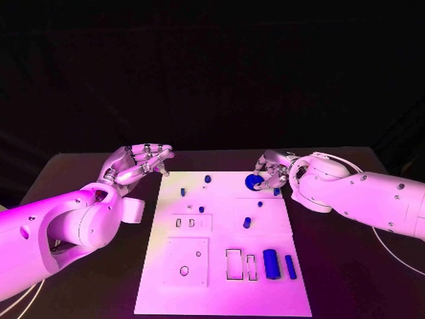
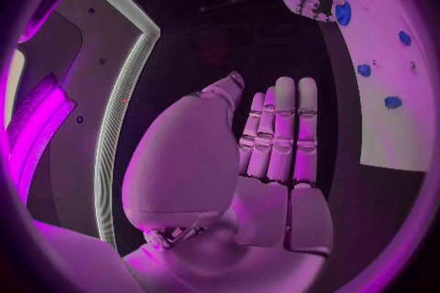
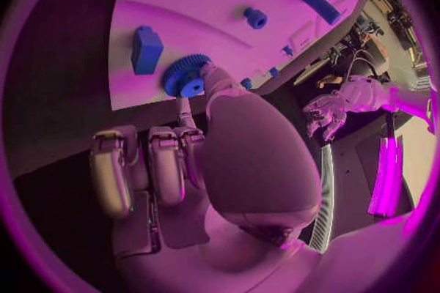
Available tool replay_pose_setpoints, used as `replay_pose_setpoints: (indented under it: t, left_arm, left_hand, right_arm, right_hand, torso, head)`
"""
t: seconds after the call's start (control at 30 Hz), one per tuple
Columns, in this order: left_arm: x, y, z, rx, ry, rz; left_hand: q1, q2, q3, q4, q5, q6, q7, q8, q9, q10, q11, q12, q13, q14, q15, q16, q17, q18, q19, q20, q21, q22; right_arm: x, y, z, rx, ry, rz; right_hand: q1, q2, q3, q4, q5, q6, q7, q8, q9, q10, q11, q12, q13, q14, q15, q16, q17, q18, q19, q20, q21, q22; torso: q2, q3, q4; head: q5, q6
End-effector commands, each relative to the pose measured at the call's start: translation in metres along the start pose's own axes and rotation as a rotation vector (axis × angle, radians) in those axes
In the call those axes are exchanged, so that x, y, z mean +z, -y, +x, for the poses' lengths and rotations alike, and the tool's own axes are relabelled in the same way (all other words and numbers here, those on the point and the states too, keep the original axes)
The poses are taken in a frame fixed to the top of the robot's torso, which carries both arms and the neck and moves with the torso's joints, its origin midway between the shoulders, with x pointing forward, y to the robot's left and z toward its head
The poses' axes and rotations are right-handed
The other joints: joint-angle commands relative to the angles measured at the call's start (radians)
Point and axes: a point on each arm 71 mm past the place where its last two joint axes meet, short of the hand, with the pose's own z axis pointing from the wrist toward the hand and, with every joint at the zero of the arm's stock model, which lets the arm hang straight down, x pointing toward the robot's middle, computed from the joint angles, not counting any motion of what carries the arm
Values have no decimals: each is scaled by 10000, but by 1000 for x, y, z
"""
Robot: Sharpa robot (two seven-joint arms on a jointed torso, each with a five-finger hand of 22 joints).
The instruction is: Assemble the parts on the task board
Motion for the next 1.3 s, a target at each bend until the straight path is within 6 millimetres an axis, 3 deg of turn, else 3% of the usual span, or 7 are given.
replay_pose_setpoints:
  t: [0.03, 0.4, 0.5, 0.77, 1.1, 1.3]
  left_arm:
    - [0, 1, 2, -112, -165, 93]
    - [0, 1, 2, -107, -161, 93]
    - [0, 1, 2, -106, -157, 92]
    - [0, 1, 1, -102, -151, 89]
    - [1, 1, 2, -109, -162, 92]
    - [1, 1, 3, -126, -187, 90]
  left_hand:
    - [-37, 14, 62, 4, -4, -35, -40, -31, 11, -5, -8, -28, 10, -45, 6, 36, 11, 192, -86, 18, 60, 10]
    - [-38, 18, 75, 2, -4, -33, -40, -29, 18, -3, -8, -26, 13, -51, 6, 51, 11, 193, -108, 20, 88, 29]
    - [-38, 18, 75, 2, -4, -33, -40, -29, 18, -3, -8, -26, 13, -51, 6, 51, 11, 193, -108, 20, 88, 29]
    - [-33, 27, 87, -1, -3, -30, -42, -27, 21, -3, -9, -25, 13, -54, 5, 57, 11, 193, -117, 21, 100, 37]
    - [-22, 37, 104, -8, -3, -26, -46, -25, 26, -5, -11, -26, 14, -59, 4, 64, 10, 194, -130, 22, 115, 49]
    - [-22, 37, 104, -8, -3, -26, -46, -25, 26, -5, -11, -26, 14, -59, 4, 64, 10, 194, -130, 22, 115, 49]
  right_arm:
    - [1, 1, 6, -40, -455, 51]
    - [2, 0, 7, -17, -230, 27]
    - [1, -3, 5, -72, 137, -65]
    - [-3, -17, -1, -708, 1379, -732]
    - [-15, -59, -2, -1114, 2356, -2181]
    - [-19, -92, 4, -1202, 2438, -3038]
  right_hand:
    - [-21, 141, 89, 0, 48, 72, 1, 23, -10, 1068, -10, 36, 2625, 1042, 69, 52, 2630, -65, 1047, 83, 51, 2633]
    - [-104, 432, 569, -21, 277, 313, -54, 106, -28, 1068, -54, 36, 2625, 1042, 32, 52, 2630, -65, 1047, 62, 51, 2633]
    - [41, 543, 1311, -82, 5, 643, -191, 215, -40, 1068, -176, 36, 2625, 1042, -78, 52, 2630, -65, 1047, -29, 51, 2633]
    - [192, 316, 2383, -435, -8, 1035, -351, 427, 49, 1068, -329, 36, 2625, 1042, -216, 52, 2630, -65, 1047, -168, 51, 2633]
    - [27, 122, 2654, -527, 5, 1050, -352, 448, 75, 1068, -334, 36, 2625, 1042, -226, 52, 2630, -65, 1047, -184, 51, 2633]
    - [-8, 93, 2681, -533, -11, 1052, -352, 450, 78, 1068, -334, 36, 2625, 1042, -226, 52, 2630, -65, 1047, -185, 51, 2633]
  torso:
    - [9, -5, 9]
    - [1, -1, -8]
    - [-6, -5, -5]
    - [-9, -8, -5]
    - [-28, -35, -7]
    - [-17, -28, 5]
  head:
    - [-12, -22]
    - [-1, -40]
    - [8, -32]
    - [15, -17]
    - [30, 27]
    - [82, 21]
